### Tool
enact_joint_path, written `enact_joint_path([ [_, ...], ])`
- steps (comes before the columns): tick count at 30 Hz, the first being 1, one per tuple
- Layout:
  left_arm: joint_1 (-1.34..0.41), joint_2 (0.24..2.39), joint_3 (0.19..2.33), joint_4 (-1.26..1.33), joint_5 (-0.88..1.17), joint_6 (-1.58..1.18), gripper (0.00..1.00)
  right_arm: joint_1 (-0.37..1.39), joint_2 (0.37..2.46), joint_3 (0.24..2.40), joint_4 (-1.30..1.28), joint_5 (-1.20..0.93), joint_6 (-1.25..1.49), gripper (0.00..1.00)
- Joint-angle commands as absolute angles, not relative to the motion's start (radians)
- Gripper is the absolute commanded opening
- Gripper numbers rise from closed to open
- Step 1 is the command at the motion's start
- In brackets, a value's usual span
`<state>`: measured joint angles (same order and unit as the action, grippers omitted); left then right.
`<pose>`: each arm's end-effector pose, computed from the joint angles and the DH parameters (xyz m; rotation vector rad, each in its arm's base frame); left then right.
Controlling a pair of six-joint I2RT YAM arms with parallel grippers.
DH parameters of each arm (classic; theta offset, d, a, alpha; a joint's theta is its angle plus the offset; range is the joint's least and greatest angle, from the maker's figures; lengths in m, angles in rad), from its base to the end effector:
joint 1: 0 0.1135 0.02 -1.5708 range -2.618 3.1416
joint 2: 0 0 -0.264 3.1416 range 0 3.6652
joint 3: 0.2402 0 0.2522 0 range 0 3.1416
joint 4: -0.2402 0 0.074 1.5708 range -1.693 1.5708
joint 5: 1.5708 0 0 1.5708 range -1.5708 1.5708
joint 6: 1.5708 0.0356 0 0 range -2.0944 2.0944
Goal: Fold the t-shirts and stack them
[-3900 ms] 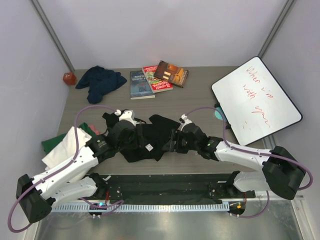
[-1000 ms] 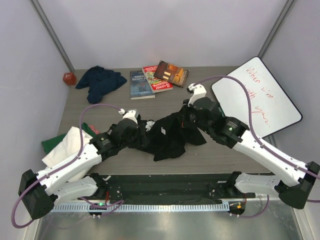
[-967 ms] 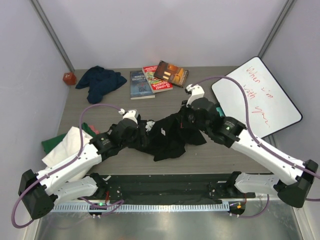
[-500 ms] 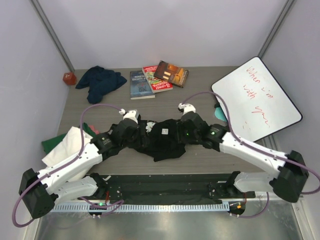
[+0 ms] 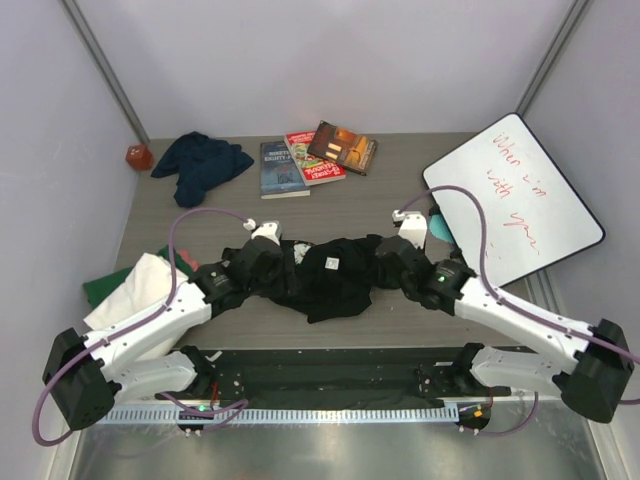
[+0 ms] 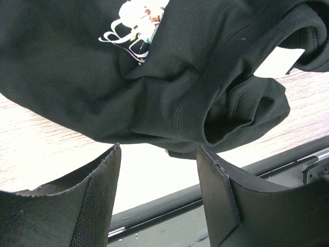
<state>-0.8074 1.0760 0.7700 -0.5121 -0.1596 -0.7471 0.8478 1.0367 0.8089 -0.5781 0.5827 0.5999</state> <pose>0.1568 -0.1557 0.2496 -0.0035 2.4461 -0.5382 0.1534 0.1442 0.2690 -0.0086 2.2188 0.0919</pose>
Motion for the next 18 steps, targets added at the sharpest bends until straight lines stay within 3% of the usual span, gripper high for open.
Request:
enact_joint_path([
  [1, -0.804, 1.042, 0.770, -0.486, -0.164, -0.732, 0.61, 0.842, 1.132, 0.781, -0.614, 0.661, 0.666, 0.54],
  [5, -0.802, 1.011, 0.758, -0.506, -0.186, -0.730, 0.61, 0.804, 1.150, 0.743, -0.614, 0.677, 0.713, 0.62],
  [10, -0.804, 1.003, 0.755, -0.505, -0.186, -0.727, 0.61, 0.612, 1.128, 0.667, -0.559, 0.552, 0.693, 0.62],
  [18, -0.804, 1.051, 0.775, -0.480, -0.160, -0.727, 0.61, 0.561, 1.221, 0.683, -0.489, 0.460, 0.666, 0.61],
])
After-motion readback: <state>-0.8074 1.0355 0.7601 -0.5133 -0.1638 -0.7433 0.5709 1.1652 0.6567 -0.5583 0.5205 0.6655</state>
